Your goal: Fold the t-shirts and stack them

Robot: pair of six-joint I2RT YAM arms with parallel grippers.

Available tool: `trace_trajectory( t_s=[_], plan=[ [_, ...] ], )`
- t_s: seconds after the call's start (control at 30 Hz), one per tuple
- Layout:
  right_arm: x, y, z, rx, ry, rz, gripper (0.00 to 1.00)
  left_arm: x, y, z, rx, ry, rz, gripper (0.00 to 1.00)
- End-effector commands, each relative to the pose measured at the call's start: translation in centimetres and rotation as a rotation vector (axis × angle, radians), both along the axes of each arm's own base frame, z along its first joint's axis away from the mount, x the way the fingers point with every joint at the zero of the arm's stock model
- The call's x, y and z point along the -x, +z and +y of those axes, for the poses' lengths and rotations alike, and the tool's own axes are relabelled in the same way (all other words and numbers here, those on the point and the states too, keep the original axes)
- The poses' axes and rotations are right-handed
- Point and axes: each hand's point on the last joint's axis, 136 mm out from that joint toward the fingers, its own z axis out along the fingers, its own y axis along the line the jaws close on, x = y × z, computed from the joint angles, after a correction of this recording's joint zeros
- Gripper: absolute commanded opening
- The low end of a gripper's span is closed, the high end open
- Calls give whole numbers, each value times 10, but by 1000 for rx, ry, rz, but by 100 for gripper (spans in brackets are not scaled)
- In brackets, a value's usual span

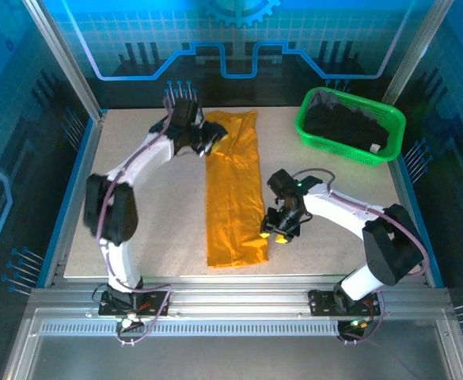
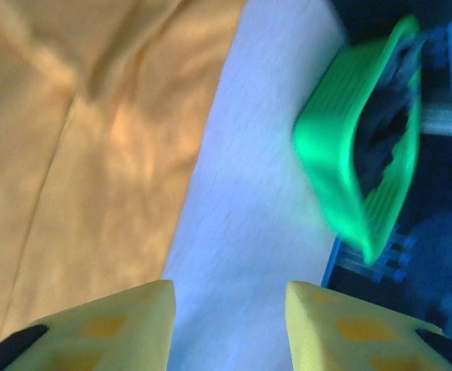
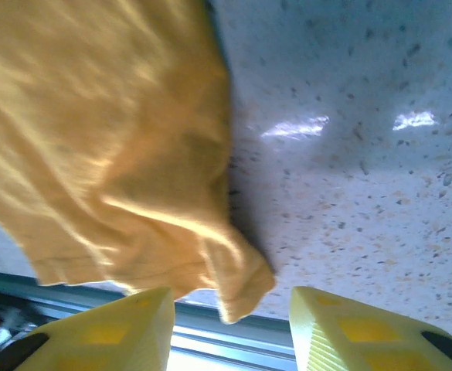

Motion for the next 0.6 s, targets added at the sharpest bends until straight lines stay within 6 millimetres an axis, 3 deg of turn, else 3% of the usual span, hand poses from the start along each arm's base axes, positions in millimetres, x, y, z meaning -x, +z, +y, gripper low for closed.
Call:
trace_trajectory(
  t_s=[0.0,0.1,0.2,0.43,0.57],
  plan=[
    [13,-12,12,-40,117,27,44,117,-85,14,-83,-120,337,41],
    [25,-22,18,-9,152,57,44,190,-105,23,-74,-179,443,42],
    [29,-35,18,17,154,67,42,232,-115,23,-69,-217,483,44],
    [36,-43,26,22,154,115,36,268,-141,-5,-56,-268,558,46],
    [41,-43,25,39,150,119,37,290,-157,-4,-146,-309,620,46]
  ],
)
